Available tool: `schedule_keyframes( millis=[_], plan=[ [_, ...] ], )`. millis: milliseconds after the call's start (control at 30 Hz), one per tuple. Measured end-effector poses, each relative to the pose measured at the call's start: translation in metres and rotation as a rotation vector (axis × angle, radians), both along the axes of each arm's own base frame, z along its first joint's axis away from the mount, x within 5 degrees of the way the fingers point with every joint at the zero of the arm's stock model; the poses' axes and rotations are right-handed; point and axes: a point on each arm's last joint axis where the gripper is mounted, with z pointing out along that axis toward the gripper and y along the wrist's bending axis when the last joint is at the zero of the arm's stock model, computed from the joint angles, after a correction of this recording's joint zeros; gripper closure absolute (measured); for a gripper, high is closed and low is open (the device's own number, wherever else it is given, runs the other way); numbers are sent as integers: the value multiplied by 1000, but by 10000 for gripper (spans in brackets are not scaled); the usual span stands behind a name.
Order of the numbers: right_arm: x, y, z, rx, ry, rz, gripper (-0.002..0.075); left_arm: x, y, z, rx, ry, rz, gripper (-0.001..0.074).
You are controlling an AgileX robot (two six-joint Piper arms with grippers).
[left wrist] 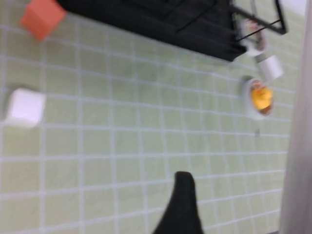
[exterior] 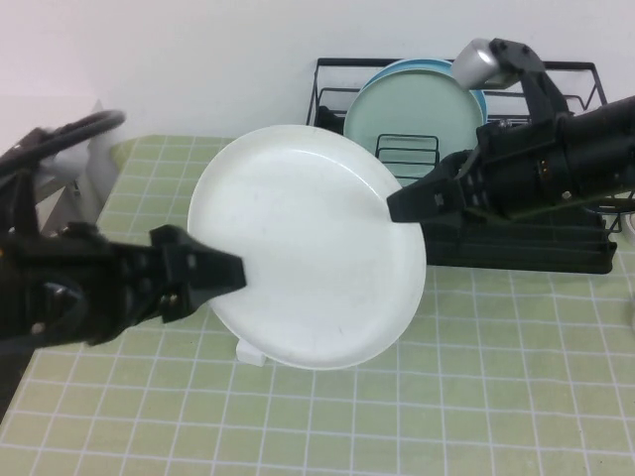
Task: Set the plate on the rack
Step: Hand over the plate
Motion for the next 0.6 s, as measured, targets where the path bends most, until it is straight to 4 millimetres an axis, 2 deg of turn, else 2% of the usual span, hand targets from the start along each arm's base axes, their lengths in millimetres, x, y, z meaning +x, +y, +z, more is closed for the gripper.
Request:
schedule_keyframes(
  millis=[100, 167, 333, 533, 600],
  plan=[
    [-3, 0, 1, 3, 8, 18, 714, 7, -6, 1, -51, -39, -28, 238],
    [-3, 0, 1, -1, 12, 27, 713, 9, -8, 4, -72, -88, -43, 317],
    [-4, 1, 1, 10, 16, 28, 714, 12, -8, 9, -72, -181, -52, 616],
    [-3, 3, 6, 23, -85, 77, 711, 16, -7, 10, 18, -313, -97, 631],
    [-3, 3, 7, 38, -103, 82, 689, 17, -7, 12, 61, -386, -124, 633]
  ],
)
